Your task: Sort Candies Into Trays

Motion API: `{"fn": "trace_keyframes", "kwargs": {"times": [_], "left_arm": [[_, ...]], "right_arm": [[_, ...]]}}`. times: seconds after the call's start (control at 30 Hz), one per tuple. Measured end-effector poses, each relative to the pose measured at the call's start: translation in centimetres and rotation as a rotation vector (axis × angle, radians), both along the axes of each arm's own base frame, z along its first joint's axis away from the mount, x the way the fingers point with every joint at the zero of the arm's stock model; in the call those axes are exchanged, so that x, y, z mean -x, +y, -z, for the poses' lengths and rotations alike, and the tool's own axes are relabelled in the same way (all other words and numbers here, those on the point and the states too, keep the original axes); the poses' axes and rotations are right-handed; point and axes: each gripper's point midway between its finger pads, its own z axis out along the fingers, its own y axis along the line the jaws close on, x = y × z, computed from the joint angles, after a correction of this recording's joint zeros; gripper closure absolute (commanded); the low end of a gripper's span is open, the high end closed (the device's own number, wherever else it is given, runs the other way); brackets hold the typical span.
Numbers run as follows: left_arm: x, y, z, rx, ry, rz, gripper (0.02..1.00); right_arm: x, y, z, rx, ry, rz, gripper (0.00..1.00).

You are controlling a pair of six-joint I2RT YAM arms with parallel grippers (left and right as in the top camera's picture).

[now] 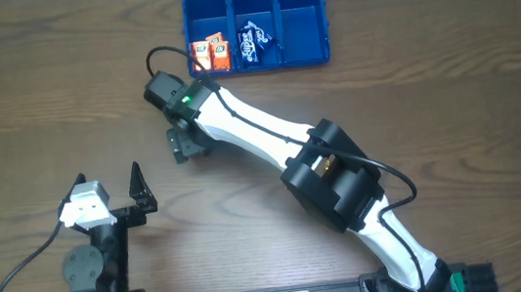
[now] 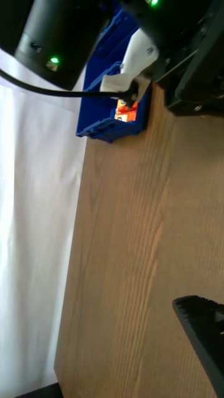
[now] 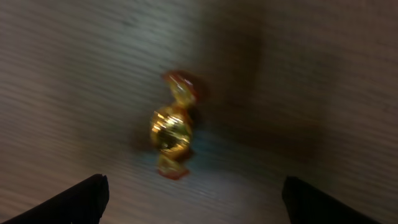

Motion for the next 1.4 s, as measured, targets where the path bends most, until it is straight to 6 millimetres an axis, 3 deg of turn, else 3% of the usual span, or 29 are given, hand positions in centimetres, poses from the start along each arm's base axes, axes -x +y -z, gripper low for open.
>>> {"fn": "trace_keyframes", "kwargs": {"times": [0.2, 0.37, 0.53, 0.83, 0.9, 1.13, 1.4], "left_arm": [[0.0, 0.0, 0.0, 0.0, 0.0, 0.0, 0.023], [0.0, 0.0, 0.0, 0.0, 0.0, 0.0, 0.02], [0.0, 0.0, 0.0, 0.0, 0.0, 0.0, 0.02], [0.0, 0.0, 0.0, 0.0, 0.0, 0.0, 0.023], [0.0, 0.0, 0.0, 0.0, 0.0, 0.0, 0.02], [0.0, 0.0, 0.0, 0.0, 0.0, 0.0, 0.02], [0.0, 0.0, 0.0, 0.0, 0.0, 0.0, 0.023]], "right_arm": [[-1.2, 1.7, -1.0, -0.032, -0.013, 0.05, 0.117], [-1.6, 1.7, 0.8, 0.009, 0.011, 0.125, 0.117], [-1.5, 1.3, 1.2, 0.024, 0.022, 0.171, 0.132], [-1.6, 1.3, 1.2, 0.023, 0.02, 0.208, 0.297], [-1.6, 1.2, 1.2, 0.024, 0.022, 0.214, 0.373], [-1.7, 1.0, 1.9, 0.036, 0.03, 0.224, 0.443], [-1.9, 0.9, 2.0, 0.04, 0.026, 0.229, 0.68]]}}
